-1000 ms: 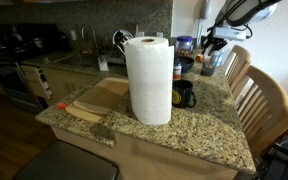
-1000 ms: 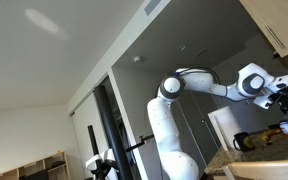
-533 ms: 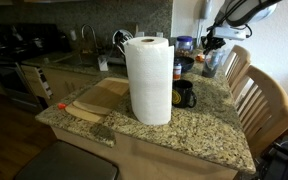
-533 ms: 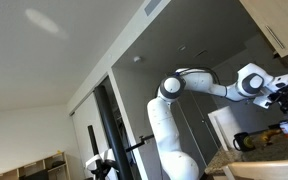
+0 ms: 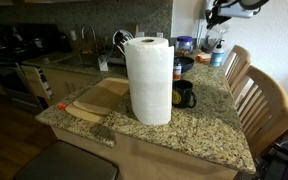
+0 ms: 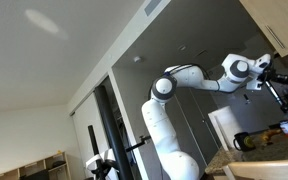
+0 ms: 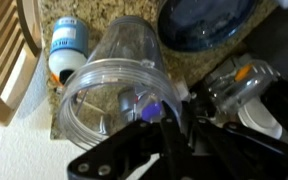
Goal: Pick the cup and move it to the left on the counter
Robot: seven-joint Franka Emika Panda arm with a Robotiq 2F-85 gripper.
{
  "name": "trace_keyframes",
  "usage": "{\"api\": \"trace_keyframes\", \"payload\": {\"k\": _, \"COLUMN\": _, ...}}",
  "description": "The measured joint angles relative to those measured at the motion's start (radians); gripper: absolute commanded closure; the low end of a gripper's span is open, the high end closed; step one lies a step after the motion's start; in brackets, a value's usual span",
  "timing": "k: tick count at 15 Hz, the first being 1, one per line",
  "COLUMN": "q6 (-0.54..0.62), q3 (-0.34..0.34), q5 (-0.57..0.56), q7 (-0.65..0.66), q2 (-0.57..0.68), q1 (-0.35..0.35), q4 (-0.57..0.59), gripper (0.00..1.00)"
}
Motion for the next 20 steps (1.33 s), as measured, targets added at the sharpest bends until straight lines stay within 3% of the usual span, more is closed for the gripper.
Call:
{"api": "trace_keyframes", "payload": {"k": 3, "q6": -0.053, "q3": -0.007, "q5": -0.012, "q7": -0.008, "q2": -0.111, "q1": -0.036, "q4": 0.039, "gripper": 0.97}}
{"api": "trace_keyframes", "payload": {"k": 9, "q6": -0.558, "q3": -0.051, "q5": 0.196, "q7": -0.441, "q2": -0.219, "q1": -0.049, "q4": 0.246, "gripper": 0.97}}
{"api": "trace_keyframes", "payload": {"k": 12, "q6": -0.715, "q3": -0.047, "q5": 0.232, "q7": -0.602, "q2": -0.241, "q1": -0.040, "q4": 0.303, "gripper": 0.97}}
{"api": "trace_keyframes", "payload": {"k": 15, "q6": -0.740, "q3": -0.006, "q5": 0.228, "q7": -0.679, "q2": -0.279, "q1": -0.008, "q4": 0.217, "gripper": 0.97}}
{"api": "trace_keyframes", "payload": {"k": 20, "q6": -0.729, "q3": 0.106, "q5": 0.229, "q7": -0.717, "q2": -0.361, "q1": 0.090, "q4": -0.054, "gripper": 0.97}}
